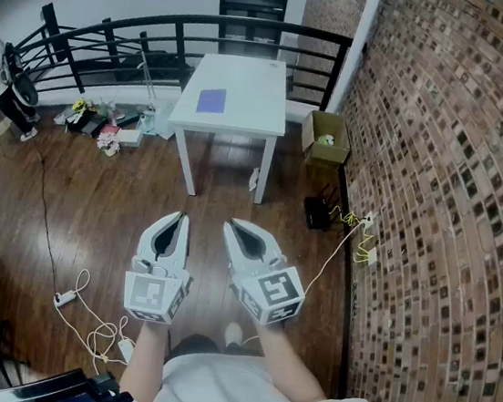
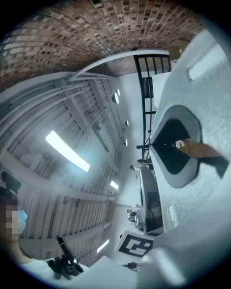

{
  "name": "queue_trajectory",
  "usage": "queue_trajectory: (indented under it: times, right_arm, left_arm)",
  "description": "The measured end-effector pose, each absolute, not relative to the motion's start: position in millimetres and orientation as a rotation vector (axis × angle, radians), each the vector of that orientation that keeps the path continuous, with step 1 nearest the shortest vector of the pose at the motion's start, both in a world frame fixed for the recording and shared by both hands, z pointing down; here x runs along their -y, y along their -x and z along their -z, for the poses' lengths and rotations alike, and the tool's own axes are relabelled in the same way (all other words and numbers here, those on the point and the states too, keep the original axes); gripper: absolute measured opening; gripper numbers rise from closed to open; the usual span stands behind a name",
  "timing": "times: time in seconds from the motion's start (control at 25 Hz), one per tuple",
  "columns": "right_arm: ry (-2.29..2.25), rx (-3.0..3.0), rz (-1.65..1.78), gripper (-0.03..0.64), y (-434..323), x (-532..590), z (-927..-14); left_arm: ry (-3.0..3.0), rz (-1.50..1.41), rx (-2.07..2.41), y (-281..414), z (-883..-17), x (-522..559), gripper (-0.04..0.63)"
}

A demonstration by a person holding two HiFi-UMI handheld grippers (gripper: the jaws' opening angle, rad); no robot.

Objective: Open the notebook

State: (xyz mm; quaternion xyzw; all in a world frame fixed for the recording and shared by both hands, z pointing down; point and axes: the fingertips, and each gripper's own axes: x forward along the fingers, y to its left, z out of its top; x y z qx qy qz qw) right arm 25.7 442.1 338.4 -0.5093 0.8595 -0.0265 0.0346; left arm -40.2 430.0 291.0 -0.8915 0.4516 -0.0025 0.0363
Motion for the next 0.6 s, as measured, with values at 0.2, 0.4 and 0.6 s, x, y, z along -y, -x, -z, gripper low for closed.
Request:
queue_trajectory:
  times: [0.2,0.4,0.6]
  right_arm:
    - [1.604,-2.647,0.355,-0.008,-61.8,-389.7,-390.7]
    - [1.601,-2.669,0.393,-0.008,-69.4,-342.3,-410.1]
    - [1.601,-2.706,0.427,-0.008,-71.8,-264.3,-423.0]
  left_arm:
    - [2.71,-0.003,-1.44,33.2,-333.7,-378.2,0.015]
    - [2.735,0.01,-1.501,30.0,-352.6,-318.6,0.015]
    - [2.784,0.02,-1.444,14.6,-369.0,-232.3,0.015]
